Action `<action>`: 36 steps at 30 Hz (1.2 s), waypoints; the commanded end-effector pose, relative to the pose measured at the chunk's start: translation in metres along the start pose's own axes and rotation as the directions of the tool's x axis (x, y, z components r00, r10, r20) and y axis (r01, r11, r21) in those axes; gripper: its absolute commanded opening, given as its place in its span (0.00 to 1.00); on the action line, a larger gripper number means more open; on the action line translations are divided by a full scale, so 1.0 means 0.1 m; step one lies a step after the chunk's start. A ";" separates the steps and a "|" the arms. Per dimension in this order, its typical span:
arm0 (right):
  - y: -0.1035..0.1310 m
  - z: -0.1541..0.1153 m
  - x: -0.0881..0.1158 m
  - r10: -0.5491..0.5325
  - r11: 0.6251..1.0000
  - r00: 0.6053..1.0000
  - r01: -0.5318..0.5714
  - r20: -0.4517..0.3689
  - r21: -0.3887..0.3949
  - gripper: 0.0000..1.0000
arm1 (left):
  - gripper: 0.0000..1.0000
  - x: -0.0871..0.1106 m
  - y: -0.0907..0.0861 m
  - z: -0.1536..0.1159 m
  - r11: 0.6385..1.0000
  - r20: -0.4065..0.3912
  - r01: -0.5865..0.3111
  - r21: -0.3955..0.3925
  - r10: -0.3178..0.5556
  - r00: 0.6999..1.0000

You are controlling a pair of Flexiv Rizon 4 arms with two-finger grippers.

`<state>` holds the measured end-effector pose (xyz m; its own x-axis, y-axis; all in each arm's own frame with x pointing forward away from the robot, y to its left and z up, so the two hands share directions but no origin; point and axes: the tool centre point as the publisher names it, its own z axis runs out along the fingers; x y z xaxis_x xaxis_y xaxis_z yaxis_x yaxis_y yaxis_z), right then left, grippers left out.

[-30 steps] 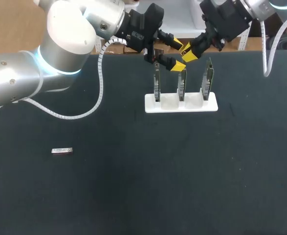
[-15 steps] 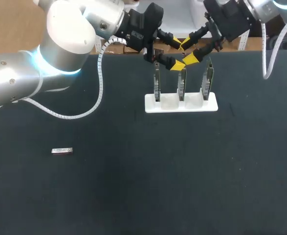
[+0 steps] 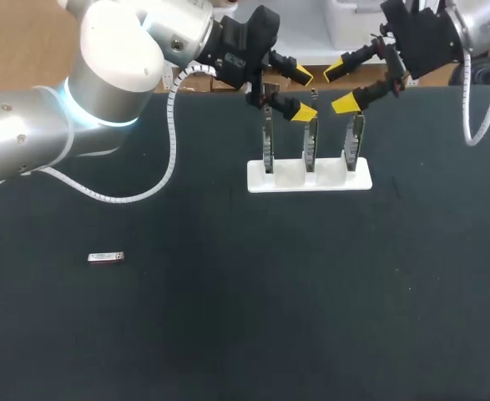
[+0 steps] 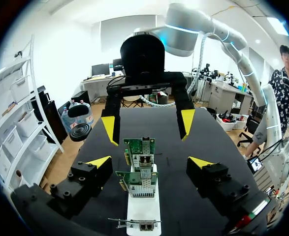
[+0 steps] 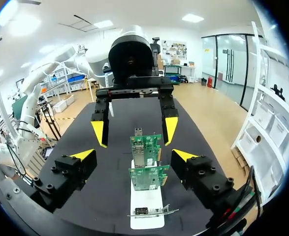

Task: Pick up the optical module with the left hand, and insert it into the network port with the right hand.

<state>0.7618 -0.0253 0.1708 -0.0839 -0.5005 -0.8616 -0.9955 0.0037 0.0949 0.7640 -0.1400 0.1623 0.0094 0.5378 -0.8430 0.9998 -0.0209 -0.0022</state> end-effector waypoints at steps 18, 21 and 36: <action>0.04 -0.07 -0.05 -0.035 0.999 0.999 0.035 0.003 0.021 0.00 | 1.00 0.00 0.00 0.00 1.000 0.001 -0.002 -0.001 0.002 1.000; 0.04 -0.08 -0.07 -0.040 0.999 0.999 0.040 0.005 0.027 0.00 | 1.00 0.00 0.00 0.00 1.000 0.001 -0.002 -0.001 0.002 1.000; 0.05 -0.07 -0.16 -0.066 0.997 0.998 0.066 0.008 0.030 0.00 | 1.00 0.00 0.00 0.00 1.000 0.001 -0.002 -0.001 0.002 1.000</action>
<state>0.7606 -0.0242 0.1878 -0.0219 -0.4928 -0.8699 -0.9996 -0.0060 0.0286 0.7640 -0.1400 0.1623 0.0094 0.5378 -0.8430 0.9998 -0.0209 -0.0022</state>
